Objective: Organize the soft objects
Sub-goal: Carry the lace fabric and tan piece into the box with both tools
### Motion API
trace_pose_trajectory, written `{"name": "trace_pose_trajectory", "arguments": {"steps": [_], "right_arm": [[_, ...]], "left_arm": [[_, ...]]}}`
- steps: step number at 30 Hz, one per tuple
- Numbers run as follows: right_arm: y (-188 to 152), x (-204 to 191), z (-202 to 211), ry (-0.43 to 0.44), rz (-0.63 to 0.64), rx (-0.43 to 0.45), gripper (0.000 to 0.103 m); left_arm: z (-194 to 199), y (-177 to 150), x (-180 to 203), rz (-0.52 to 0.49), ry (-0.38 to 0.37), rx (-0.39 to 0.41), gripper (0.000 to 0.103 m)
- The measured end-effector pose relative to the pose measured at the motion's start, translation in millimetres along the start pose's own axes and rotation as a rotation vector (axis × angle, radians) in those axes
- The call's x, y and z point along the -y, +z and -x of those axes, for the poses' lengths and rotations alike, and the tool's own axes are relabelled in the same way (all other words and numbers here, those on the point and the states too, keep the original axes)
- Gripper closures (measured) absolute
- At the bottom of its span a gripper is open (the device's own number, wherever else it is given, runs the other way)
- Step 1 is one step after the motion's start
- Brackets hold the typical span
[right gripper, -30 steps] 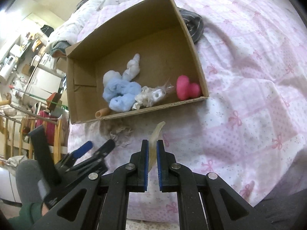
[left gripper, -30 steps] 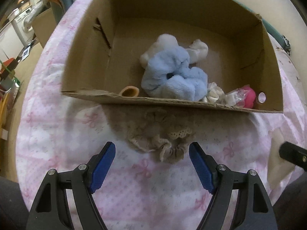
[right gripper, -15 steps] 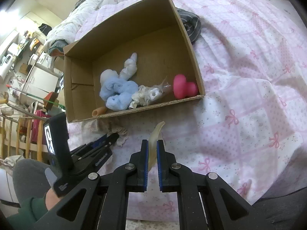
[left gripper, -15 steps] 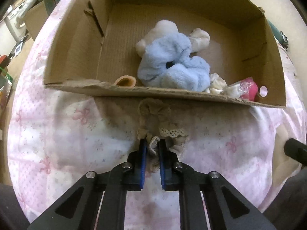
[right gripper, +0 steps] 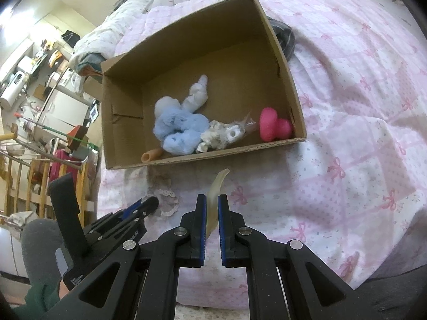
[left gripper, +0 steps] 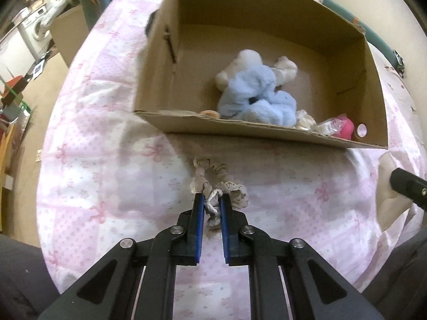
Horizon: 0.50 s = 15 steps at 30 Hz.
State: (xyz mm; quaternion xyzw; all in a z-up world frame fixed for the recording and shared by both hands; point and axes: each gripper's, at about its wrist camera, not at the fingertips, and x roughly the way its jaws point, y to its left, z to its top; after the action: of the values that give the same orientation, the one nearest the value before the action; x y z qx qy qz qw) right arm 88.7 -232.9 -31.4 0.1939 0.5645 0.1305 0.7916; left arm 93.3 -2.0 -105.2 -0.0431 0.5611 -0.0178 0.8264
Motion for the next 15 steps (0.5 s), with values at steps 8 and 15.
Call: {"name": "trace_pose_trajectory", "arguments": {"steps": [8,15], "right_arm": [[3,0,8,0.032,-0.012,0.028,0.093],[4,-2,13,0.070,-0.019,0.037,0.093]], "left_arm": [[24,-14,-21,0.071,0.016,0.003,0.092],[60,-16,-24,0.048,0.036,0.054,0.092]]}}
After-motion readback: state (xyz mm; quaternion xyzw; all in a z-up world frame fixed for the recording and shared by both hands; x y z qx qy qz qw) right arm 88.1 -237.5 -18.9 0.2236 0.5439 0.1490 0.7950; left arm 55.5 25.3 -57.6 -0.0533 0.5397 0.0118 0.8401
